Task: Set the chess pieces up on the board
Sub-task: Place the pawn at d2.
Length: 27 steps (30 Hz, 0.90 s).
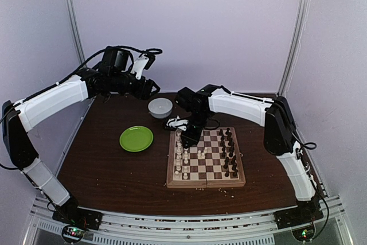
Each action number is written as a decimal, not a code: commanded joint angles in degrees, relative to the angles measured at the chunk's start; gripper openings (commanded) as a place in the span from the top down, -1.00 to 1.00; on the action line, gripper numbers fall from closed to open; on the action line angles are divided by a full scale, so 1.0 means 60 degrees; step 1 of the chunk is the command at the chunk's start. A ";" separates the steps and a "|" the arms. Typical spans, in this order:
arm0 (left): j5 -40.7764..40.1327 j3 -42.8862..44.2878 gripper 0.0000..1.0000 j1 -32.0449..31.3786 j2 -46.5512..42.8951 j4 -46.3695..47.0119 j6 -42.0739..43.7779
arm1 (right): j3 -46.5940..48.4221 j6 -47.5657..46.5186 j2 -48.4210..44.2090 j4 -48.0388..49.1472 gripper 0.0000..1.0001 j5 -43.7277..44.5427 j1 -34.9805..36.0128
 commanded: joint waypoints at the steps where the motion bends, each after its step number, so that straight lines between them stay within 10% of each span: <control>1: 0.0102 0.0250 -0.18 -0.0051 0.0084 0.0161 -0.0001 | 0.0231 0.0121 0.0159 -0.0110 0.86 -0.0034 0.0045; 27: 0.0125 0.0278 -0.18 -0.0050 0.0083 0.0131 0.0002 | 0.0161 0.0150 0.0334 -0.0092 0.77 0.0009 0.0140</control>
